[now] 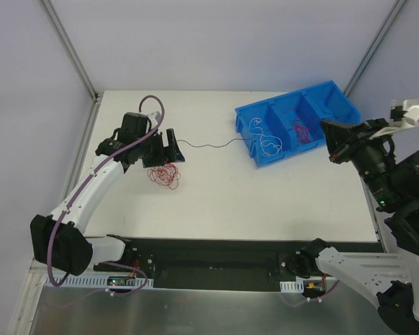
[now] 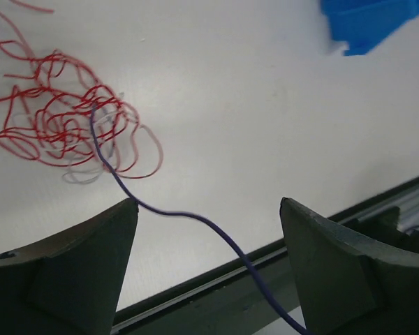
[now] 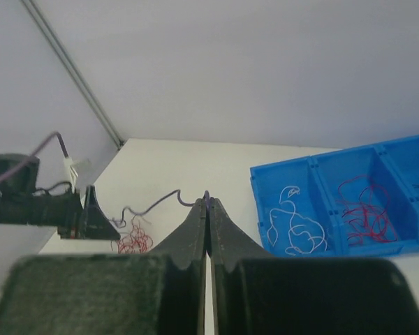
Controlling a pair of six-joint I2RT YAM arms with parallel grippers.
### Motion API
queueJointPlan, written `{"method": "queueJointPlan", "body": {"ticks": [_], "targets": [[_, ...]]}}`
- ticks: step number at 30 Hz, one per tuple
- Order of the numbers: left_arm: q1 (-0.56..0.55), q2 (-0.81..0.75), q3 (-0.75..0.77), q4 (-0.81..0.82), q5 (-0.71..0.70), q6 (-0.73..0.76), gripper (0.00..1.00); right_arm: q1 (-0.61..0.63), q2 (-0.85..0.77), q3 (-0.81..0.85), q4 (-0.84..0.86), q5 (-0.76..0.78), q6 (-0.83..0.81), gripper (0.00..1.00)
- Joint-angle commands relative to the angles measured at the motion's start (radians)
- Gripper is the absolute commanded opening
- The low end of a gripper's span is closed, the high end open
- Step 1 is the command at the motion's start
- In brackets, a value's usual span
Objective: Untangle the cables
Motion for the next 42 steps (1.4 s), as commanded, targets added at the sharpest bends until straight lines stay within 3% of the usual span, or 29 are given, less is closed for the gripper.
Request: {"method": "queueJointPlan", "body": {"ticks": [1,6,8,11,16,17,20,24,29,35,40,42], "targets": [[-0.025,-0.070,0.131,0.045,0.259,0.048,0.81,-0.005,0.029,-0.103,0.043,-0.133,0.041,0.00],[-0.181,-0.029,0.284,0.045,0.373,0.085,0.80,-0.004,0.015,-0.192,0.091,-0.095,0.061,0.00],[-0.244,-0.019,0.321,0.047,0.321,0.099,0.82,-0.005,-0.002,-0.186,0.091,-0.037,0.050,0.00],[-0.271,0.010,0.370,0.051,0.238,0.105,0.87,-0.004,-0.043,-0.177,0.095,-0.031,0.038,0.00],[-0.287,0.122,0.476,0.056,0.310,0.091,0.86,-0.004,-0.085,-0.204,0.106,-0.063,0.059,0.00],[-0.297,0.135,0.479,0.057,0.310,0.099,0.79,-0.005,-0.091,-0.215,0.106,-0.072,0.061,0.00],[-0.307,0.162,0.504,0.059,0.313,0.131,0.37,-0.005,-0.105,-0.249,0.115,-0.094,0.061,0.00],[-0.307,0.152,0.611,0.054,0.255,0.186,0.00,-0.005,-0.117,-0.331,0.129,-0.094,0.091,0.00],[-0.307,0.125,0.857,0.039,0.043,0.263,0.00,-0.004,-0.110,-0.489,0.158,-0.127,0.154,0.00],[-0.307,0.165,1.233,0.044,0.044,0.304,0.00,-0.005,-0.093,-0.608,0.292,-0.225,0.239,0.00],[-0.307,0.149,1.254,0.096,-0.040,0.297,0.00,-0.002,-0.059,-0.626,0.321,-0.314,0.253,0.00],[-0.307,0.152,1.232,0.108,0.012,0.237,0.00,-0.004,-0.057,-0.631,0.312,-0.327,0.243,0.00]]}}
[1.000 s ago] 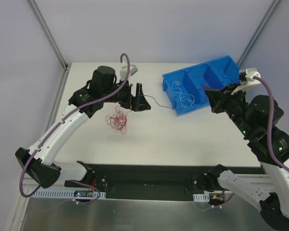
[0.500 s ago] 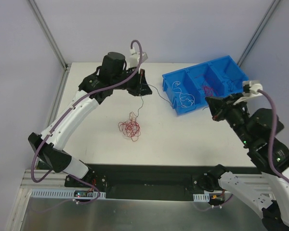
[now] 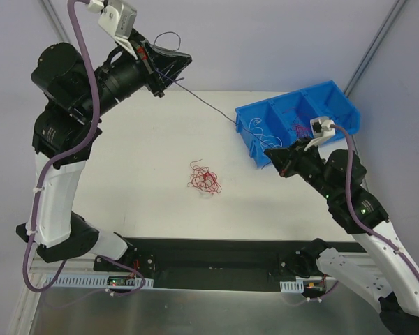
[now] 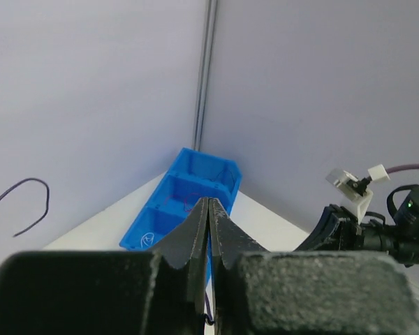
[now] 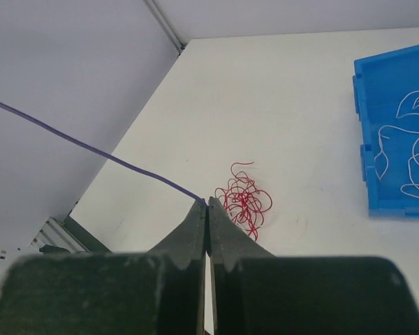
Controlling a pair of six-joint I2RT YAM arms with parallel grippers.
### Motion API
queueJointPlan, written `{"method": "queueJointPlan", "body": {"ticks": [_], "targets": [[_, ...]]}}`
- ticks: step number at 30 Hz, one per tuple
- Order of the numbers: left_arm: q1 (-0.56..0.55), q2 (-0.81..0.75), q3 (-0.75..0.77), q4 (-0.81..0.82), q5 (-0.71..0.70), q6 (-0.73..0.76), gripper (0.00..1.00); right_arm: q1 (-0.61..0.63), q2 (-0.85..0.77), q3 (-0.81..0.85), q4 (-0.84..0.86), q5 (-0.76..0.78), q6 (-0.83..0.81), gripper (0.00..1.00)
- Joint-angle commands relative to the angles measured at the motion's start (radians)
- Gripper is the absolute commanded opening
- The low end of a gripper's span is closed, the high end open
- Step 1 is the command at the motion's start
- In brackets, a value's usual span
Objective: Untangle the cables
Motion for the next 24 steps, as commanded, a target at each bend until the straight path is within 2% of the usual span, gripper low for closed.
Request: {"method": "queueJointPlan", "body": {"ticks": [1,5,7,10,13,18,19,20,21,24], "targets": [[0.008,0.018,-0.023,0.091,0.015,-0.095,0.00,-0.011,0.008,-0.014,-0.014,-0.036,0.006,0.00],[-0.004,0.091,-0.141,0.134,0.244,-0.281,0.00,-0.011,-0.035,-0.024,-0.108,0.024,0.009,0.00],[-0.056,0.161,-0.194,0.148,0.311,-0.330,0.00,-0.009,-0.087,-0.041,-0.169,0.131,0.045,0.00],[-0.165,0.243,-0.298,0.148,0.333,-0.340,0.00,-0.009,-0.191,-0.082,-0.238,0.245,0.107,0.00],[-0.257,0.309,-0.411,0.157,0.309,-0.355,0.00,-0.011,-0.301,-0.129,-0.286,0.296,0.145,0.00],[-0.311,0.422,-0.518,0.160,0.286,-0.389,0.00,-0.011,-0.444,-0.185,-0.404,0.401,0.185,0.00],[-0.311,0.445,-0.529,0.160,0.289,-0.396,0.04,-0.009,-0.461,-0.202,-0.416,0.415,0.194,0.00],[-0.309,0.467,-0.541,0.160,0.293,-0.402,0.12,-0.009,-0.473,-0.217,-0.424,0.429,0.202,0.00],[-0.309,0.481,-0.555,0.160,0.287,-0.404,0.25,-0.009,-0.484,-0.231,-0.430,0.443,0.211,0.00],[-0.306,0.486,-0.613,0.156,0.264,-0.387,0.51,-0.009,-0.490,-0.262,-0.439,0.513,0.234,0.00]]}}
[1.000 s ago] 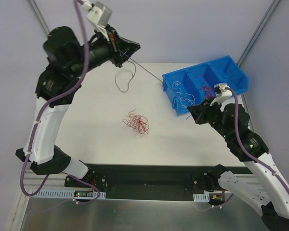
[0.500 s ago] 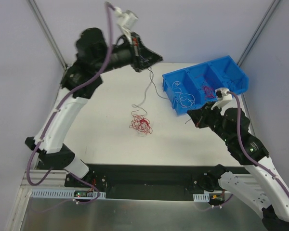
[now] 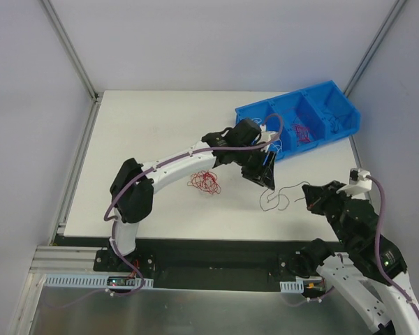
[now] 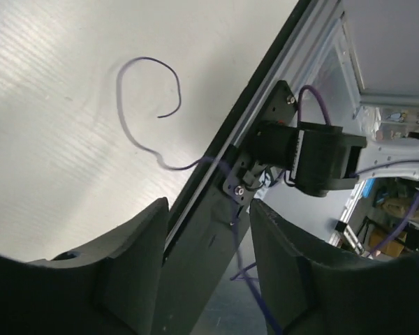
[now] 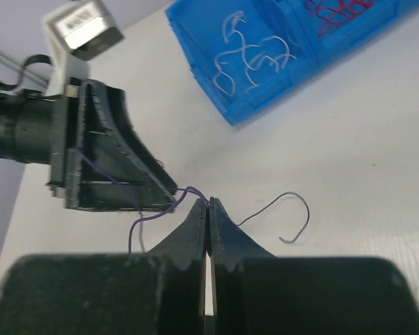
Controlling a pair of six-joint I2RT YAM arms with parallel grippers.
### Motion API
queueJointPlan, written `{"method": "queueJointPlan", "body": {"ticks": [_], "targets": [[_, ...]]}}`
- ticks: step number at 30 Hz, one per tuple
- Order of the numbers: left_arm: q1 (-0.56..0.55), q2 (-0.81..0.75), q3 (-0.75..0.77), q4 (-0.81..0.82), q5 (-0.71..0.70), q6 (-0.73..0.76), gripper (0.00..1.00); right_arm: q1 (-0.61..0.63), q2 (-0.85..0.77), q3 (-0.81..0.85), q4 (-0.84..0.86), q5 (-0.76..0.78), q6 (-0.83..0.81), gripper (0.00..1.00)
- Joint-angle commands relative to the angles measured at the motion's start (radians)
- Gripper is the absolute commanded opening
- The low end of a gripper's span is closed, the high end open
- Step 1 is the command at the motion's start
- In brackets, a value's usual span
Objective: Untangle the cables
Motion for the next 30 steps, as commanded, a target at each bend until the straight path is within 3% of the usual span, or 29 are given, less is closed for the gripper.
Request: {"method": "queueJointPlan", "body": {"ticks": [1,4,8,12,19,30], "targets": [[0.021,-0.049,-0.055,0.030,-0.015,0.001,0.57,-0.004,0.006,-0.031,-0.061,0.160,0.059,0.00],[0.023,-0.100,-0.141,0.015,-0.047,0.053,0.71,-0.002,0.067,0.006,-0.098,0.272,0.070,0.00],[0.041,-0.176,-0.260,-0.015,-0.096,0.107,0.77,-0.005,0.205,0.102,-0.100,0.362,0.017,0.00],[0.061,-0.201,-0.322,-0.061,-0.141,0.125,0.77,-0.007,0.282,0.198,0.026,0.269,-0.107,0.00],[0.061,-0.221,-0.360,-0.094,-0.124,0.226,0.80,-0.008,0.395,0.441,0.054,0.398,-0.258,0.00],[0.032,-0.232,-0.396,-0.197,-0.193,0.332,0.85,-0.091,0.587,0.696,0.101,0.407,-0.476,0.00]]}}
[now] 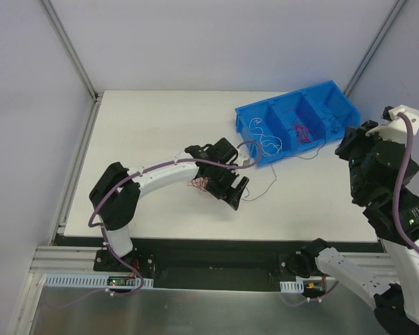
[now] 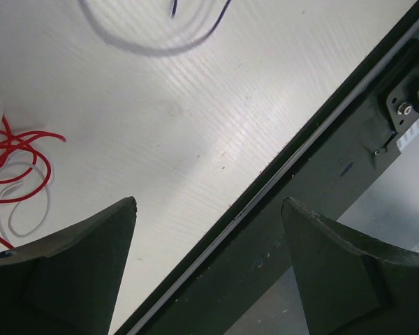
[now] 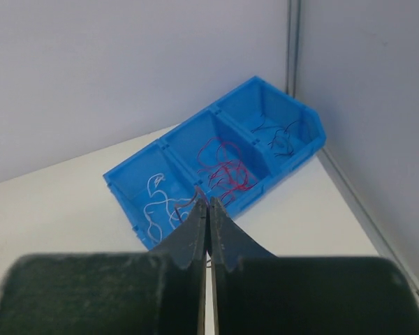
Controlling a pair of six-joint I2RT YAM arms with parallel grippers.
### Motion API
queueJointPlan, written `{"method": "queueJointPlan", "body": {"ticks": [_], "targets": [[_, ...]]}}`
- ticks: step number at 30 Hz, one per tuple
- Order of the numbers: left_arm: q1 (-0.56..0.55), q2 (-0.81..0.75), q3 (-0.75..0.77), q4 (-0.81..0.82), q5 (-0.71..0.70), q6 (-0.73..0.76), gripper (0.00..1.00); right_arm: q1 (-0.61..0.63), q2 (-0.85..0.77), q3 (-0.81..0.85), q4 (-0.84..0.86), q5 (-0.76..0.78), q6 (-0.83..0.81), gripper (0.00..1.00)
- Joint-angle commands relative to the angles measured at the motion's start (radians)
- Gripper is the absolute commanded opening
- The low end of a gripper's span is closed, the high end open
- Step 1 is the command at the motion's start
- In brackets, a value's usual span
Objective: Untangle the cables
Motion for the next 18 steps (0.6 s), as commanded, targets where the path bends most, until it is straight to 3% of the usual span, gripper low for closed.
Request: {"method": "queueJointPlan", "body": {"ticks": [1,4,11,18], "targets": [[-0.023,-0.070,-0.015,-0.050,-0.012,0.077,0.85,-0.058,0.074,0.084,0.038,-0.001,-0.108,0.00],[-0.023,-0.147,-0.039,-0.026,-0.048,0.095,0.85,-0.070,0.062,0.048,-0.003,-0.082,-0.056,0.00],[-0.022,-0.411,-0.007,0.028,-0.221,0.132,0.86,-0.070,-0.105,-0.274,-0.058,-0.344,0.077,0.00],[0.013,-0.445,0.178,0.028,-0.281,0.179,0.90,-0.139,-0.019,-0.489,-0.026,-0.328,0.235,0.00]]}}
